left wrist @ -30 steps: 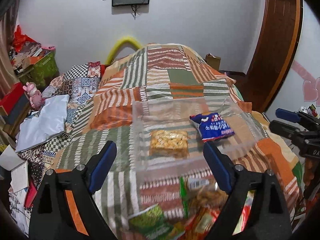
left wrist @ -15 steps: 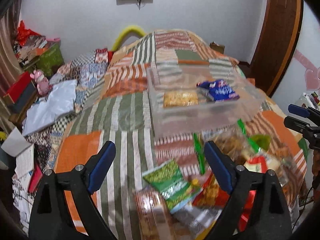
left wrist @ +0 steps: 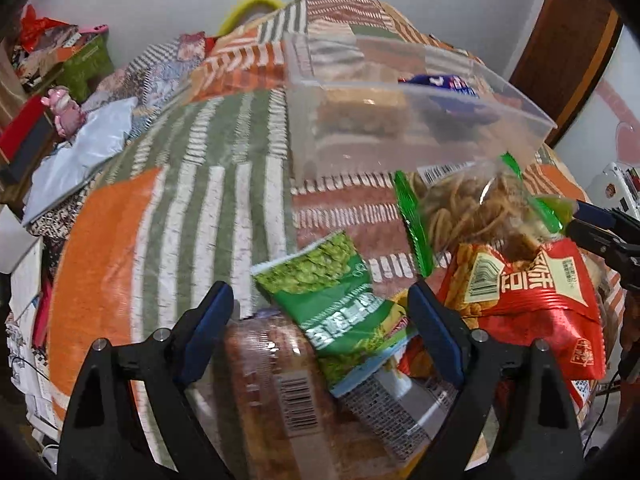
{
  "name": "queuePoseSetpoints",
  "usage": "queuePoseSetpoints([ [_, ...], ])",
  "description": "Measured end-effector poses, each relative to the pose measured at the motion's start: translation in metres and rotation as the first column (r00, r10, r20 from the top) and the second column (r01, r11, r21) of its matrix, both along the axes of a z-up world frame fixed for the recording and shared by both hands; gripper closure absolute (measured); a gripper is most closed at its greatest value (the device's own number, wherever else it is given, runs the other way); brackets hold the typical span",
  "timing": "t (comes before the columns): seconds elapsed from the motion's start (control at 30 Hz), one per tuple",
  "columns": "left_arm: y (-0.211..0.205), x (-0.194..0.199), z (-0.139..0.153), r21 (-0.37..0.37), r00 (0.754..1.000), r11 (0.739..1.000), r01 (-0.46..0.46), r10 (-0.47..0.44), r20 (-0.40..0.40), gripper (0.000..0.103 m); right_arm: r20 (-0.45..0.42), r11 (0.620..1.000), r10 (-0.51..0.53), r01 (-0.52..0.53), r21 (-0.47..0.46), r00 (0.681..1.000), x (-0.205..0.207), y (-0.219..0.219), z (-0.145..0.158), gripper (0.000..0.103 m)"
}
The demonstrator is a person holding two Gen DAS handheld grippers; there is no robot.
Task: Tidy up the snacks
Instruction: 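Grasp the green jelly cup with right tool while left tool grasps green pea bag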
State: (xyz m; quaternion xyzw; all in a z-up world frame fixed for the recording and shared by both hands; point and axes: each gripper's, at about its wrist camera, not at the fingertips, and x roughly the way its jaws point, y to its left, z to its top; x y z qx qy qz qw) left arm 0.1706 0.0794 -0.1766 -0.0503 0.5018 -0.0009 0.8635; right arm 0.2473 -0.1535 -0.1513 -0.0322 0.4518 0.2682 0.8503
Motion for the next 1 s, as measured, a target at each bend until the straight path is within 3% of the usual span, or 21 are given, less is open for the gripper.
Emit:
queuePoseSetpoints([
  [0.07, -0.002, 0.001, -0.003, 0.002, 1.0, 1.0, -0.004, 0.004, 0.004, 0.019, -0.011, 1.0, 0.007, -0.007, -0.007, 1.0, 0.0, 0.004, -0.005, 0.045],
  [0.17, 0.0, 0.005, -0.003, -0.003, 1.0, 1.0, -0.011, 0.011, 0.003, 0.026, -0.039, 1.0, 0.004, -0.004, 0.017, 0.999, 0.003, 0.003, -0.008, 0.048],
  [0.33, 0.001, 0.009, -0.002, -0.001, 1.0, 1.0, -0.009, 0.009, 0.007, 0.037, -0.086, 0.997, -0.003, 0.009, 0.075, 0.996, 0.007, -0.002, -0.015, 0.048],
  [0.43, -0.002, 0.012, 0.001, 0.025, 1.0, 1.0, 0.001, -0.002, 0.02, 0.044, -0.075, 0.997, -0.002, 0.007, 0.071, 0.997, 0.007, 0.0, -0.014, 0.048],
  [0.63, -0.005, 0.012, 0.006, 0.05, 0.998, 0.999, 0.013, -0.016, 0.056, 0.048, -0.043, 0.998, -0.001, 0.004, 0.064, 0.999, 0.008, 0.003, -0.01, 0.049],
  [0.7, -0.003, 0.01, 0.008, 0.041, 0.998, 0.999, 0.011, -0.014, 0.067, 0.049, -0.032, 0.998, -0.002, 0.005, 0.067, 0.999, 0.008, 0.003, -0.008, 0.049],
  [0.73, -0.003, 0.01, 0.009, 0.031, 0.998, 0.999, 0.011, -0.013, 0.069, 0.062, -0.028, 0.998, -0.004, 0.006, 0.068, 1.0, 0.009, 0.003, -0.007, 0.05],
  [0.93, -0.003, 0.008, 0.024, 0.003, 0.995, 1.0, 0.021, -0.021, 0.101, 0.067, -0.007, 0.996, -0.012, 0.013, 0.085, 1.0, 0.009, 0.0, 0.001, 0.051],
  [1.0, -0.004, 0.007, 0.029, 0.006, 0.993, 1.0, 0.023, -0.024, 0.117, 0.067, 0.001, 0.995, -0.008, 0.008, 0.102, 1.0, 0.009, -0.002, 0.006, 0.07],
])
